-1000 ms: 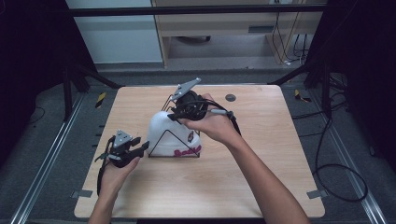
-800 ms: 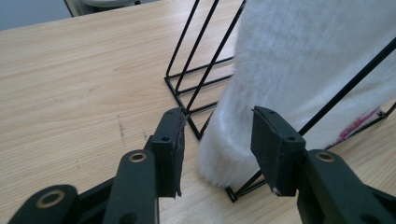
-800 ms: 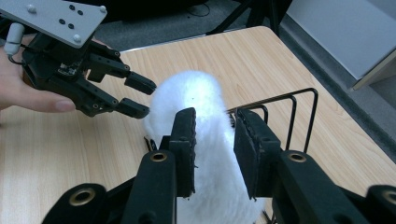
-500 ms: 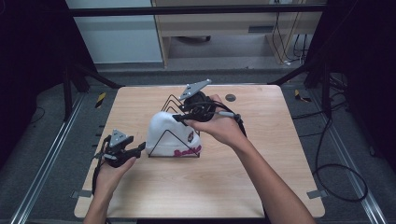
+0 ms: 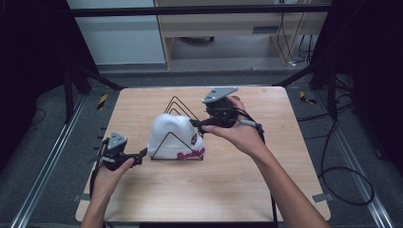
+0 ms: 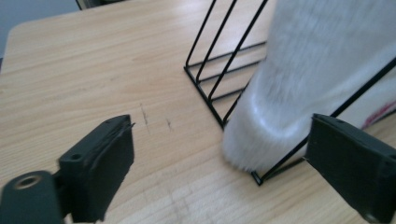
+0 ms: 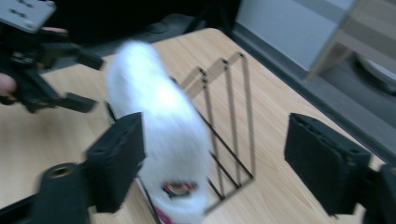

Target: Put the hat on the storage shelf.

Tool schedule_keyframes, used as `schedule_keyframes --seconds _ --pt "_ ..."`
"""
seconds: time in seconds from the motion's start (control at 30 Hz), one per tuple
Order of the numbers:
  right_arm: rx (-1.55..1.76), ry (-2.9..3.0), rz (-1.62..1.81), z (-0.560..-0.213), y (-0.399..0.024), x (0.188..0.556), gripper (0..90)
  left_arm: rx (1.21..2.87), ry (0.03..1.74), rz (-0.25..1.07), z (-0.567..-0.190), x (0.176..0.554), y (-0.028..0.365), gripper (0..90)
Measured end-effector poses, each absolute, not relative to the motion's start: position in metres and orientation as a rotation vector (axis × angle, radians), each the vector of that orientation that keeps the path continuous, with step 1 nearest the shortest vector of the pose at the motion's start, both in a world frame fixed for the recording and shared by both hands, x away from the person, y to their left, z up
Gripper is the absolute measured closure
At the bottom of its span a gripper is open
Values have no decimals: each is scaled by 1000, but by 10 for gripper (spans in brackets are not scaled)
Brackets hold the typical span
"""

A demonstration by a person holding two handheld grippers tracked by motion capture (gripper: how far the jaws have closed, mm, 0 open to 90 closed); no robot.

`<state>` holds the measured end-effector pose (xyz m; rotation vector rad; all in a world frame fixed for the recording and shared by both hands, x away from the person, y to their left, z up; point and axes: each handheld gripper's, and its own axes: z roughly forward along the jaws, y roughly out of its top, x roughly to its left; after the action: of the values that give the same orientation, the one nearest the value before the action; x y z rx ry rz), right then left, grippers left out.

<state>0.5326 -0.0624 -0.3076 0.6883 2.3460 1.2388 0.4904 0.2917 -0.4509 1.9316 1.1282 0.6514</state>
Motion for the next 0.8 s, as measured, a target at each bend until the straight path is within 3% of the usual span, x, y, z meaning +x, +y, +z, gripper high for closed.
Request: schedule_keyframes --seconds 0.2,0.37,0.53,0.8 --pt "851 2238 1229 -335 -118 519 87 1966 1178 646 -465 493 304 45" --pt "925 2187 1202 -358 -148 512 87 1987 1223 637 -477 493 312 45" --pt "1091 2163 1166 -410 -193 498 93 2013 1257 633 -490 491 315 45" --pt "1303 2165 1041 -481 -225 486 109 2042 1281 625 -504 493 315 45"
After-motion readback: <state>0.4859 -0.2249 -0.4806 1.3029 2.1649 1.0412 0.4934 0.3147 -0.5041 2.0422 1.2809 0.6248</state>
